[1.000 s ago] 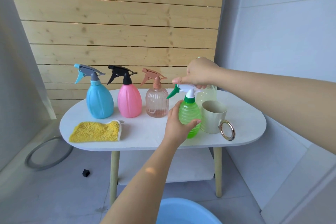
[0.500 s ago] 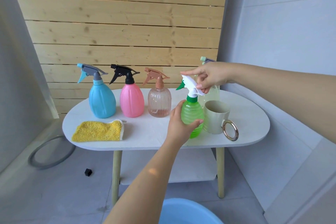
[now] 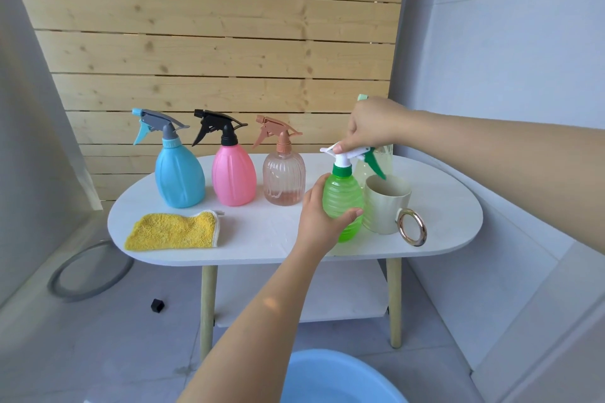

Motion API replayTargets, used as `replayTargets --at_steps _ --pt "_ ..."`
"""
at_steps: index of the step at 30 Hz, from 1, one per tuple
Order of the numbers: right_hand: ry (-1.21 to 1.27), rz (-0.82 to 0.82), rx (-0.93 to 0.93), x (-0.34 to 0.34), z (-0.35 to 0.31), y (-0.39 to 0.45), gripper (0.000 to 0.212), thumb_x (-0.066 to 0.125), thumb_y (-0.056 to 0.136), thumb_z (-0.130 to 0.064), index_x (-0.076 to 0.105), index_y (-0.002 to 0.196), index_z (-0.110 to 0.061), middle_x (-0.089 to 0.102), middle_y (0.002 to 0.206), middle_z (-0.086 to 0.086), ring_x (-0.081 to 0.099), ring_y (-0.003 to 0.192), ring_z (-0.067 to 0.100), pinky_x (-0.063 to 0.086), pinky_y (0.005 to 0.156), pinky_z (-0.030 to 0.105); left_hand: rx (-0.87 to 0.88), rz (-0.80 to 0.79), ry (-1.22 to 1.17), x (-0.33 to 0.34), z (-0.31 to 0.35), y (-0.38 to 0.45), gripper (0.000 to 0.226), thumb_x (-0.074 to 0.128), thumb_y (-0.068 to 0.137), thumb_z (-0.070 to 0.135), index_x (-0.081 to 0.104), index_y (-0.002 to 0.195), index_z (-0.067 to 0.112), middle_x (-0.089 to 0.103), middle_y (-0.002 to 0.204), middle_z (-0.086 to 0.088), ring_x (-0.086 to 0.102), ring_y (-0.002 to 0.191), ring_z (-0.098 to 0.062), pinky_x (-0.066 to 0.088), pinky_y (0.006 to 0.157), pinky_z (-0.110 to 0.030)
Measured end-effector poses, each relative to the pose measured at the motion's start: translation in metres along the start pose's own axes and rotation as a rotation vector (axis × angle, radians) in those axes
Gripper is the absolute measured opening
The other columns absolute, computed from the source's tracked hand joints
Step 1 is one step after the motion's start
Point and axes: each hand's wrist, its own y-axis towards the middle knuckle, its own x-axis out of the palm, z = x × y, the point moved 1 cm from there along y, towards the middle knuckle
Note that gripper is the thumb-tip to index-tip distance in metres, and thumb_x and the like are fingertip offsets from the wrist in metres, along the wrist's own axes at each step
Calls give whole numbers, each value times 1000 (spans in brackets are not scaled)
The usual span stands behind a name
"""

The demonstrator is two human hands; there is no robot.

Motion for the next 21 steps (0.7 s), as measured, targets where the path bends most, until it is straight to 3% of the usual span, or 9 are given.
replayTargets --at_steps 2,3,5,8,10,12,14,18,21 --pt "138 -30 34 4 -9 -1 30 60 89 -34 68 114 -20 59 61 0 53 50 18 39 48 20 -1 1 3 0 0 0 83 79 75 30 32 144 26 37 141 2 35 120 -1 26 97 -16" --pt "165 -37 34 5 -14 0 34 60 90 -29 62 124 -24 58 61 -1 54 48 17 39 45 18 -1 2 3 0 1 0 83 79 76 30 31 144 26 37 141 2 34 121 -1 26 97 -15" --pt "182 -63 46 4 -19 1 31 57 92 -28 62 123 -22 60 65 3 56 49 17 45 46 20 2 4 5 0 1 -1 83 79 76 30 31 144 27 36 141 3 33 120 1 25 97 -14" --pt "316 -199 70 1 -13 1 32 52 96 -29 63 119 -10 63 86 13 61 60 22 55 62 27 3 4 2 0 0 -1 84 80 75 30 32 144 27 37 141 3 34 118 2 25 98 -15" --pt "540 -361 61 -3 -4 -2 34 45 100 -25 55 130 -12 62 109 17 63 76 24 56 72 29 4 11 1 0 0 -1 84 80 74 30 32 144 27 37 140 3 35 122 -1 26 98 -14" --pt "735 -544 35 -6 8 -5 37 38 102 -18 43 139 -17 54 131 14 60 107 29 52 88 32 6 15 1 1 0 -1 84 80 74 30 33 143 27 38 140 3 35 122 -1 25 97 -13" --pt "816 -662 10 -10 20 -7 43 34 102 -12 35 143 -24 48 139 8 51 125 28 47 97 31 10 19 6 1 -1 -1 84 80 74 30 33 143 26 38 141 3 34 124 -2 25 97 -13" --pt "861 -724 -19 -10 32 -9 52 35 99 0 35 141 -31 53 135 3 54 122 21 46 97 24 8 17 13 1 -1 -1 84 79 75 29 32 144 27 37 141 3 34 128 -6 25 99 -15" --pt "664 -466 -67 -6 19 -7 29 54 94 -20 56 122 -26 65 107 5 63 95 20 54 76 16 -4 19 7 1 -1 -1 84 79 75 30 31 144 26 36 141 3 35 129 -8 26 99 -16"
